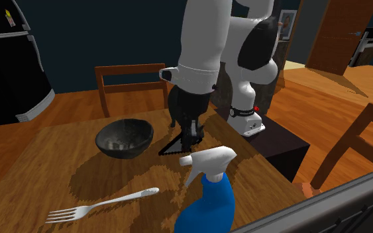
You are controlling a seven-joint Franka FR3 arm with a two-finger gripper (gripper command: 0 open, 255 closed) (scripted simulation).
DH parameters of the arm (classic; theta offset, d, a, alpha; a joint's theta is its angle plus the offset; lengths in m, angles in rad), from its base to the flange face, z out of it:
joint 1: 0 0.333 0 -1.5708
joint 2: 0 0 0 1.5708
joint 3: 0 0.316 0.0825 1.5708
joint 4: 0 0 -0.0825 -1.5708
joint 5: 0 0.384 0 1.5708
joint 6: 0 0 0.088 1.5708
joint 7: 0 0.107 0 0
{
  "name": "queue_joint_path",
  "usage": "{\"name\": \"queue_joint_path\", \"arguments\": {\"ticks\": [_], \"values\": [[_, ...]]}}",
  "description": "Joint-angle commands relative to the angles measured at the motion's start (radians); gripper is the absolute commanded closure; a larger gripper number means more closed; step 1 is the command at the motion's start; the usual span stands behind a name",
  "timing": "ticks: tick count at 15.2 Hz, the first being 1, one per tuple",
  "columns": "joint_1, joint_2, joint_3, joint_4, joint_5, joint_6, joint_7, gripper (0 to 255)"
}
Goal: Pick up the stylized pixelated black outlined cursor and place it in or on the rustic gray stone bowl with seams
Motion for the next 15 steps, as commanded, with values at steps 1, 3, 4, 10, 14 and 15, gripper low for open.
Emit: {"name": "queue_joint_path", "arguments": {"ticks": [1, 3, 4, 10, 14, 15], "values": [[0.001, -0.015, 0.0, 0.012, 0.01, -0.026, -0.007, 255], [0.002, -0.028, -0.002, 0.027, 0.018, -0.053, -0.015, 255], [0.002, -0.035, -0.002, 0.034, 0.022, -0.066, -0.019, 255], [0.003, -0.067, -0.007, 0.084, 0.04, -0.146, -0.039, 255], [0.004, -0.085, -0.01, 0.122, 0.049, -0.199, -0.049, 255], [0.004, -0.088, -0.011, 0.132, 0.051, -0.212, -0.052, 255]]}}
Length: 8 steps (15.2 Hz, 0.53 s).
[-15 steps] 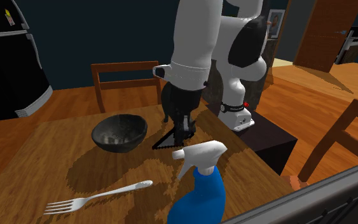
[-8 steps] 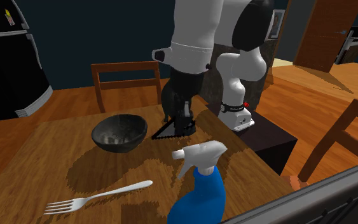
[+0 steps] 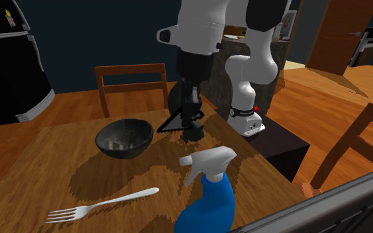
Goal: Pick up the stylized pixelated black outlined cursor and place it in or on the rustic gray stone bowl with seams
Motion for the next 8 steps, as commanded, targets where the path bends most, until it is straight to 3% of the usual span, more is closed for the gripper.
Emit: {"name": "queue_joint_path", "arguments": {"ticks": [1, 8], "values": [[0.0, -0.004, -0.001, 0.017, 0.002, -0.021, -0.003, 255], [-0.074, 0.063, -0.091, 0.087, -0.018, -0.015, -0.156, 255]]}}
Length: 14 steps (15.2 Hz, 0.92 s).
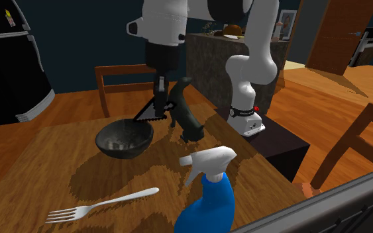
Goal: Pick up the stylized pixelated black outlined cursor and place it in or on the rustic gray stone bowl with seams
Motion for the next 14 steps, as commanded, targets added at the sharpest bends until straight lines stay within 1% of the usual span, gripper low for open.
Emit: {"name": "queue_joint_path", "arguments": {"ticks": [1, 8, 14], "values": [[-0.024, 0.026, -0.028, 0.024, -0.006, 0.005, -0.049, 255], [-0.093, 0.138, -0.102, 0.159, -0.018, -0.009, -0.189, 255], [-0.093, 0.158, -0.102, 0.101, -0.027, 0.067, -0.179, 255]]}}
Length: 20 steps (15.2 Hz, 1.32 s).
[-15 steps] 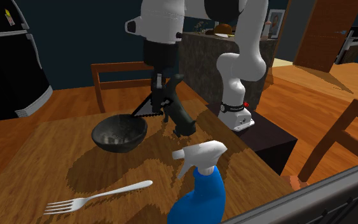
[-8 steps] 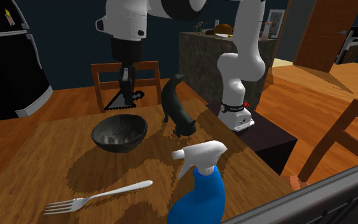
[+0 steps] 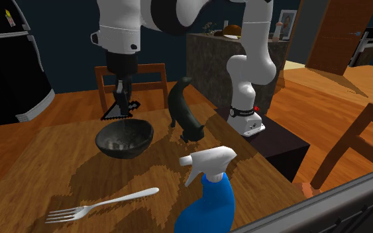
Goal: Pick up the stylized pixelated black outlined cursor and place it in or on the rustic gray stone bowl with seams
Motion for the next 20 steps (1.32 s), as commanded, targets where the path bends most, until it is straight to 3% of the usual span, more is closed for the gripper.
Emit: {"name": "queue_joint_path", "arguments": {"ticks": [1, 8, 16, 17, 20], "values": [[0.0, 0.008, -0.001, -0.019, -0.003, 0.028, 0.003, 255], [0.0, 0.045, -0.002, -0.078, -0.019, 0.122, 0.018, 255], [0.0, 0.045, -0.002, -0.078, -0.019, 0.122, 0.018, 255], [0.0, 0.045, -0.002, -0.078, -0.019, 0.122, 0.018, 0], [0.0, 0.045, -0.002, -0.078, -0.019, 0.122, 0.018, 0]]}}
